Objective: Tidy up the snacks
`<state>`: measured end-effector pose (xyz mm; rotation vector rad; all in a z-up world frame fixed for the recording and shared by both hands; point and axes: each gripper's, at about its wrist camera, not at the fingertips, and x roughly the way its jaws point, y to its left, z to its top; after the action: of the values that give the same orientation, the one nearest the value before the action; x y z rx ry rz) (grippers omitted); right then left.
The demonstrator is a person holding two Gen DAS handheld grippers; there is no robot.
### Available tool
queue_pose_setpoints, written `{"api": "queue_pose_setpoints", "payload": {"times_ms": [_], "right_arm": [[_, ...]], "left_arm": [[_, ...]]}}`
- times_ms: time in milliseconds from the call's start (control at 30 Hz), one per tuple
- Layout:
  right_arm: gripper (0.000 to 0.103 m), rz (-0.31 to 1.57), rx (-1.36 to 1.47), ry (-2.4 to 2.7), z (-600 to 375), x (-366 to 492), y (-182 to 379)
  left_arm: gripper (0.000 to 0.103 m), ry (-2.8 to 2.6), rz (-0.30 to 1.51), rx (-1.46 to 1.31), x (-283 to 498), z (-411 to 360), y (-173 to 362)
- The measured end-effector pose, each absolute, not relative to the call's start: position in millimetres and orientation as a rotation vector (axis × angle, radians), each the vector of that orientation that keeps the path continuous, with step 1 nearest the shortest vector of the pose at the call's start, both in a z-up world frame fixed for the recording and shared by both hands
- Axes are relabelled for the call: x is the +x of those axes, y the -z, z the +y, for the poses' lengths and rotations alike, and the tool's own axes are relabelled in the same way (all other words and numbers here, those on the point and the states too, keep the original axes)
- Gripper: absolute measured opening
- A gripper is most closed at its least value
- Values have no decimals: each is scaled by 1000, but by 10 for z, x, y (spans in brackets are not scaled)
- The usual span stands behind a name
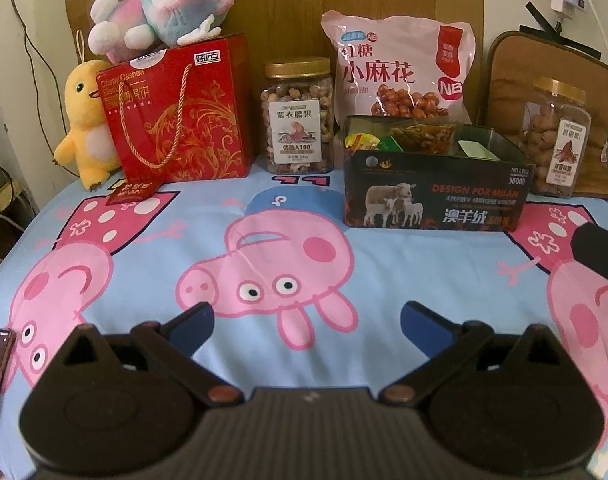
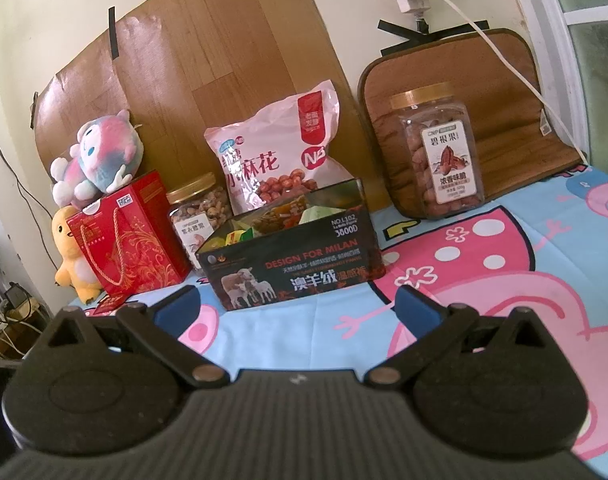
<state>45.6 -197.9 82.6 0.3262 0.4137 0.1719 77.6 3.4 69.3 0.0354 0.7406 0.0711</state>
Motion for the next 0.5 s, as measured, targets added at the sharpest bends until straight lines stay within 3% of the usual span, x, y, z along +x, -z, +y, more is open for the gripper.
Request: {"api": "queue_pose_setpoints", "payload": {"times_ms": [500], "right_arm": [[103, 418, 332, -172, -1986, 467, -797]], "left_arm": [[103, -50, 744, 57, 778, -11, -674]]}}
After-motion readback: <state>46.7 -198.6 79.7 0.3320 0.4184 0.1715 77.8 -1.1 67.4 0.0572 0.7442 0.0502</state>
